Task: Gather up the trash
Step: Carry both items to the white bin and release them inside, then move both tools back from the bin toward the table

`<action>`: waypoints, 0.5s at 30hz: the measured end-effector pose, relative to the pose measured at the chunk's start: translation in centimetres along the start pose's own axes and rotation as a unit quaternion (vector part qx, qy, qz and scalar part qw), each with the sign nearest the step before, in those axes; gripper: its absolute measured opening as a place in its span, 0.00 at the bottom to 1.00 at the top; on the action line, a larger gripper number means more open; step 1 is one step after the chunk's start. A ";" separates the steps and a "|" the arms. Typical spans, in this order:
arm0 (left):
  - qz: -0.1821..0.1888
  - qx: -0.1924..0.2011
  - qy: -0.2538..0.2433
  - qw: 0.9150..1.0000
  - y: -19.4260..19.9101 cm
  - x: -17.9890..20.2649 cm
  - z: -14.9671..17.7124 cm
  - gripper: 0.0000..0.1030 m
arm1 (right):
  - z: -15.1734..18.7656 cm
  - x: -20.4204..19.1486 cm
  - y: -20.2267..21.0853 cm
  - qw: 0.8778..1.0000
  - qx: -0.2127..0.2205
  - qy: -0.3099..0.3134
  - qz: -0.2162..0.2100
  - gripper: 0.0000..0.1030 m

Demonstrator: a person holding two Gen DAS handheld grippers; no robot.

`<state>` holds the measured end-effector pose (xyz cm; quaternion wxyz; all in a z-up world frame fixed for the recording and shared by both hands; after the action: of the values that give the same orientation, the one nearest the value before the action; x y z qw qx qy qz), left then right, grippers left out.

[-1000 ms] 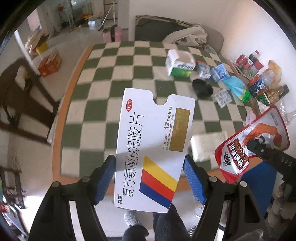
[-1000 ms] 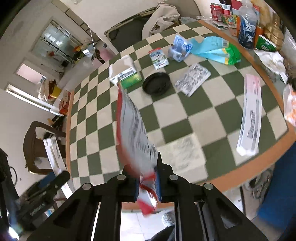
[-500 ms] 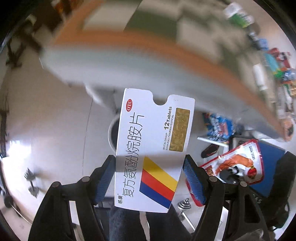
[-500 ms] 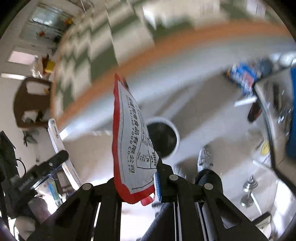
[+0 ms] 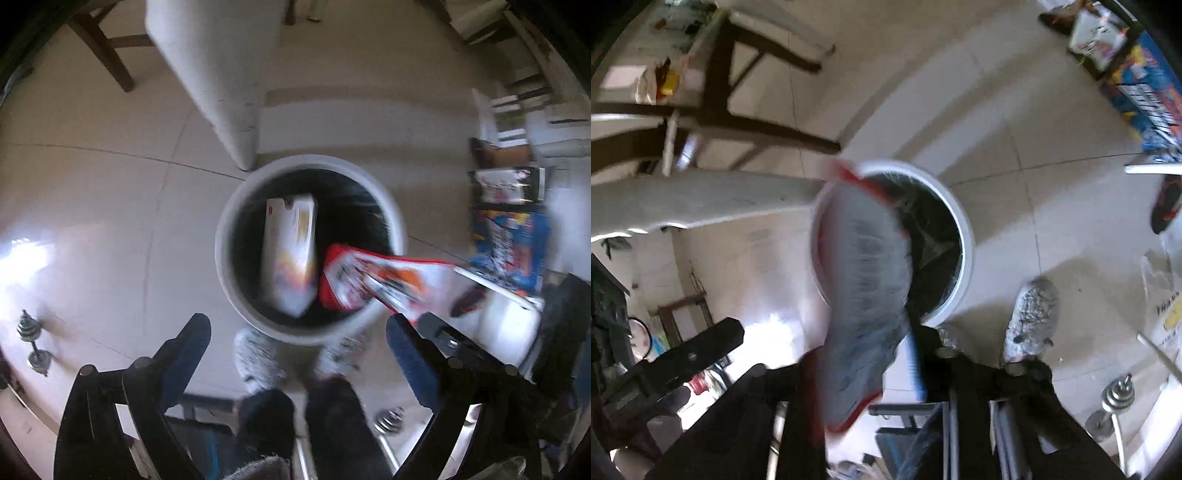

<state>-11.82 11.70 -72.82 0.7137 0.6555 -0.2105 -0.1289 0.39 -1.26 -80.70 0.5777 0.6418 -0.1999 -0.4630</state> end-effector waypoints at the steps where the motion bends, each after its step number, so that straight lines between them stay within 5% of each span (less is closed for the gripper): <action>1: -0.016 0.008 -0.005 1.000 -0.1 -0.4 0.0 0.94 | 0.0 0.2 -0.9 1.000 -0.002 0.003 0.004 0.64; 3: -0.053 0.033 -0.021 0.998 -0.1 -1.1 0.4 0.94 | -0.1 1.0 -2.0 0.999 0.000 0.018 0.030 0.70; 5: -0.079 0.041 -0.035 0.995 0.1 -1.6 0.8 0.94 | 0.0 1.4 -2.2 0.996 0.008 0.043 0.075 0.95; 6: -0.089 0.043 -0.042 0.994 0.2 -1.8 1.1 0.94 | 0.1 1.5 -2.1 0.994 0.015 0.054 0.092 0.99; 15: -0.093 0.044 -0.080 0.991 3.5 -2.5 2.5 0.94 | 0.8 0.6 -0.2 0.980 0.037 0.091 0.176 1.00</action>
<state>-15.48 11.00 -69.50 0.6499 0.6907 -0.2103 -0.2375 -0.07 -2.09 -81.03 0.6419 0.6568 -0.2732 -0.2864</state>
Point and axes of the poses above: each gripper's, at about its wrist camera, not at the fingertips, and y roughly against the way its jaws point, x to its right, z to its underside, the point moved 6 cm from there along -y, roughly the way its jaws point, and after that the axes turned 6 degrees about x, right-handed, at the moved point
